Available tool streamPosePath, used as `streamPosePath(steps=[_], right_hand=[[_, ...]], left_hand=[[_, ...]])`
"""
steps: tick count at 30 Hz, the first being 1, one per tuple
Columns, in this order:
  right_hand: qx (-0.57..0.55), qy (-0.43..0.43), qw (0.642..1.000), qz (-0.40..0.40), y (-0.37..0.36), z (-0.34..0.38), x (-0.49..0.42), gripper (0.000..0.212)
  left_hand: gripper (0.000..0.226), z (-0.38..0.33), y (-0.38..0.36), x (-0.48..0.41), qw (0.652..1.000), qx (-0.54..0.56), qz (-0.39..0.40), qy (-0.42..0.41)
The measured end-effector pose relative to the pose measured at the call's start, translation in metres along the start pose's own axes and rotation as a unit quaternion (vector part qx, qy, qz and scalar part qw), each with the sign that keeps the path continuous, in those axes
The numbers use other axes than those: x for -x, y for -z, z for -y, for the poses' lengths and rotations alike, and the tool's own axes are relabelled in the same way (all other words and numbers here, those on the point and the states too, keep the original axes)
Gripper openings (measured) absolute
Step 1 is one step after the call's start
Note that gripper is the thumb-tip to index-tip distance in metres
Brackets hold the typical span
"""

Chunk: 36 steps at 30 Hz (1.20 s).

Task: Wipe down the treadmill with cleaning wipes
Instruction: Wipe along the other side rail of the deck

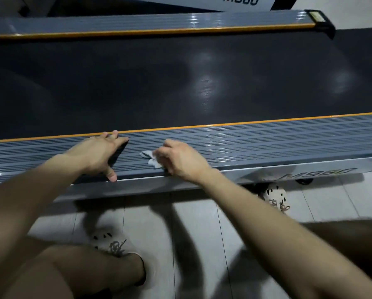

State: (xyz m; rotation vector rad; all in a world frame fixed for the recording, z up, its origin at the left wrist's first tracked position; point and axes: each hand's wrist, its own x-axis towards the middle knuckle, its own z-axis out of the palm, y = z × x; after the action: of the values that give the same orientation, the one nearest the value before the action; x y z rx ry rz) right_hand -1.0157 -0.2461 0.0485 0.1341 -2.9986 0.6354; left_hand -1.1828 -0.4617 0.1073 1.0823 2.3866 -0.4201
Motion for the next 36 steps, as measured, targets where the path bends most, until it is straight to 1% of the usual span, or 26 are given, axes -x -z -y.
streamPosePath(steps=[1,2,3,5,6,7,8,9,10,11,13,15,16,18,19,21,22,24,26,27,28,29,31,33,34,36], right_hand=[[0.016,-0.024,0.999,-0.023,0.007,-0.021,0.000,0.022],[0.037,-0.091,0.993,-0.062,0.017,-0.047,0.004,0.027],[0.058,-0.194,0.973,-0.111,0.029,-0.078,0.015,0.028],[0.076,-0.390,0.895,-0.202,0.059,-0.130,0.050,0.025],[0.081,-0.451,0.858,-0.230,0.070,-0.145,0.063,0.029],[0.086,-0.490,0.833,-0.241,0.075,-0.147,0.071,0.033],[0.088,-0.512,0.820,-0.240,0.073,-0.141,0.070,0.033],[0.086,-0.516,0.817,-0.243,0.065,-0.129,0.060,0.032],[0.079,-0.502,0.827,-0.243,0.054,-0.111,0.046,0.030],[0.081,-0.472,0.847,-0.230,0.039,-0.090,0.024,0.028],[0.070,-0.366,0.908,-0.191,0.004,-0.032,-0.027,0.024],[0.011,-0.264,0.954,-0.138,-0.025,0.034,-0.068,0.021],[-0.022,-0.224,0.969,-0.103,-0.033,0.060,-0.078,0.018],[-0.051,-0.168,0.982,-0.068,-0.035,0.070,-0.081,0.018],[-0.047,-0.170,0.982,-0.073,-0.030,0.057,-0.072,0.020],[-0.031,-0.235,0.963,-0.126,-0.010,0.016,-0.044,0.022],[-0.015,-0.288,0.944,-0.160,0.004,-0.008,-0.025,0.023],[0.028,-0.410,0.886,-0.217,0.030,-0.046,0.016,0.028],[0.057,-0.493,0.832,-0.247,0.039,-0.060,0.028,0.032],[0.065,-0.513,0.819,-0.247,0.030,-0.056,0.019,0.033],[0.077,-0.510,0.822,-0.242,0.018,-0.047,0.001,0.032],[0.088,-0.479,0.845,-0.221,0.002,-0.033,-0.023,0.031],[0.103,-0.363,0.914,-0.149,-0.037,0.009,-0.088,0.031],[0.045,-0.244,0.967,-0.066,-0.062,0.070,-0.142,0.026],[0.000,-0.199,0.979,-0.034,-0.065,0.097,-0.155,0.027],[-0.058,-0.169,0.984,-0.008,-0.052,0.118,-0.156,0.026]], left_hand=[[0.154,0.000,0.001,0.001,1.000,0.003,0.000,-0.001],[0.153,0.000,0.001,0.002,1.000,0.004,-0.002,-0.004],[0.152,0.001,0.001,0.003,1.000,0.006,-0.002,-0.008],[0.151,0.000,0.000,0.004,1.000,0.016,-0.002,-0.003],[0.151,-0.001,0.001,0.004,1.000,0.019,0.001,0.003],[0.151,-0.002,0.002,0.003,1.000,0.018,0.005,0.006],[0.152,-0.003,0.002,0.003,1.000,0.017,0.007,0.005],[0.152,-0.004,0.002,0.004,1.000,0.019,0.006,0.006],[0.152,-0.004,0.001,0.004,1.000,0.024,0.004,0.009],[0.151,-0.004,0.002,0.005,1.000,0.028,0.002,0.010],[0.149,-0.005,0.004,0.008,0.999,0.053,-0.007,0.011],[0.145,-0.003,0.002,0.012,0.995,0.098,-0.030,0.006],[0.142,-0.001,-0.002,0.016,0.992,0.117,-0.048,0.002],[0.135,0.003,-0.008,0.026,0.990,0.121,-0.075,0.001],[0.132,0.005,-0.010,0.032,0.992,0.106,-0.074,-0.001],[0.128,0.012,-0.011,0.042,0.996,0.067,-0.064,0.007],[0.128,0.018,-0.011,0.046,0.997,0.045,-0.061,0.009],[0.129,0.035,-0.016,0.052,0.998,0.014,-0.060,0.011],[0.123,0.048,-0.024,0.059,0.997,0.032,-0.064,0.042],[0.118,0.051,-0.027,0.061,0.996,0.037,-0.060,0.048],[0.114,0.051,-0.028,0.062,0.997,0.037,-0.057,0.048],[0.111,0.051,-0.027,0.061,0.997,0.035,-0.059,0.046],[0.107,0.048,-0.025,0.058,0.996,0.037,-0.063,0.049],[0.106,0.049,-0.023,0.056,0.995,0.035,-0.069,0.057],[0.107,0.049,-0.023,0.055,0.995,0.036,-0.073,0.061],[0.111,0.051,-0.024,0.055,0.994,0.041,-0.075,0.065]])
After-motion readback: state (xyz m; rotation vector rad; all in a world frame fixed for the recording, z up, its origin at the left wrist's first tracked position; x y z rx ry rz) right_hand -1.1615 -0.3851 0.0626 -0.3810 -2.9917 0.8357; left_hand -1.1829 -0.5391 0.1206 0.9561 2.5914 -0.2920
